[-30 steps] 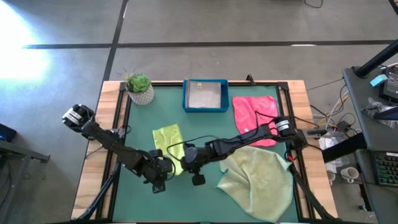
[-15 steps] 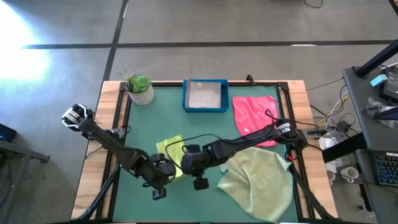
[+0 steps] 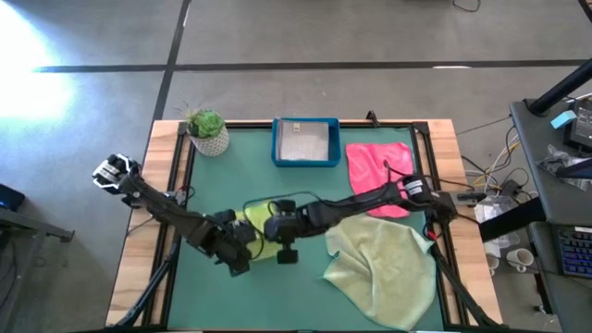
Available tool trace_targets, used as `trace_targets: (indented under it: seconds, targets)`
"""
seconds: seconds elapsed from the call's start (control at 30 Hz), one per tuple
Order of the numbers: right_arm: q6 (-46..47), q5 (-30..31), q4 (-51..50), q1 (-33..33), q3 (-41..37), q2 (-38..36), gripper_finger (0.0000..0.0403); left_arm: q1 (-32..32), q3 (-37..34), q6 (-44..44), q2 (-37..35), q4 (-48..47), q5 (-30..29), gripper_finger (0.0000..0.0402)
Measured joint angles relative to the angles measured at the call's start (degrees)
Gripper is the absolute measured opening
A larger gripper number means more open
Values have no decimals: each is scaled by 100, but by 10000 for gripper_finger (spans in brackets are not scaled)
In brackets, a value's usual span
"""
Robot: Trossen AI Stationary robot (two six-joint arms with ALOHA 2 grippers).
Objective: Fold microfiber towels
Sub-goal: Fold the green microfiber cloth
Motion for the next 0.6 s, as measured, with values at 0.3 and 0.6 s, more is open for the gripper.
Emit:
trace_targets:
  seconds: [0.3,0.6]
  targets:
    - [-55,-8,155,-425,-27,-1,8,618,-118,46,2,-493,5,0]
    - [-558,79,496,-658,-35,74,8,1044,-167,43,2,-892,52,0]
